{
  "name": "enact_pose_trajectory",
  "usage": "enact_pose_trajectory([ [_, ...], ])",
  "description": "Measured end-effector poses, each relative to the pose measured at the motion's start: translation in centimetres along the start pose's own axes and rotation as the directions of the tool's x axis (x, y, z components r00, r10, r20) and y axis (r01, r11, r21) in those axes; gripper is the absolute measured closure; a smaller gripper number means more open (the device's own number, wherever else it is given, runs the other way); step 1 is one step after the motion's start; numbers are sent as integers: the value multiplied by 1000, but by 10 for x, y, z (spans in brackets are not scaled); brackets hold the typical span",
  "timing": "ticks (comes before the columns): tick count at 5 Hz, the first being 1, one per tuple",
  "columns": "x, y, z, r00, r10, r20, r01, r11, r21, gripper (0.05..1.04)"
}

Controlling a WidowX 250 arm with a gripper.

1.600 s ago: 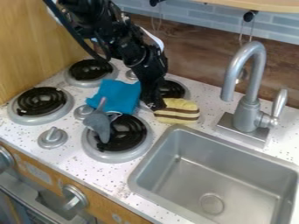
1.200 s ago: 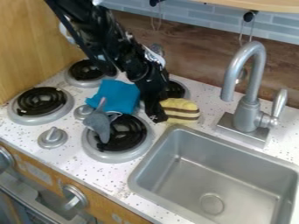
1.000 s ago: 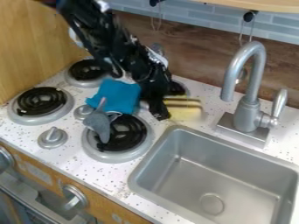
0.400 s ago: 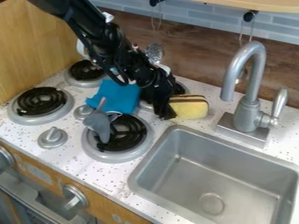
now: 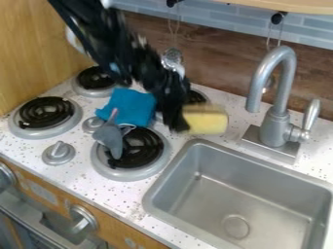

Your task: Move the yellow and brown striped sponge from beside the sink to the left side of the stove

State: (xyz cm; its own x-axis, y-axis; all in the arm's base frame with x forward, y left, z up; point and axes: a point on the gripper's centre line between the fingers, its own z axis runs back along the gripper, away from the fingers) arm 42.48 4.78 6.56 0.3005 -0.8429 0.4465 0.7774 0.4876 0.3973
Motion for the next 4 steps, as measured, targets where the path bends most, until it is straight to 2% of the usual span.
enact_pose_trajectory([
  [1, -21, 1, 53, 996, 46, -80, -40, 996, 76, 439],
  [2, -52, 3, 100, 977, 138, -165, -108, 977, 183, 439],
  [3, -101, 6, 137, 926, 276, -256, -193, 932, 308, 439],
  [4, -140, 16, 153, 882, 364, -298, -243, 895, 374, 439],
])
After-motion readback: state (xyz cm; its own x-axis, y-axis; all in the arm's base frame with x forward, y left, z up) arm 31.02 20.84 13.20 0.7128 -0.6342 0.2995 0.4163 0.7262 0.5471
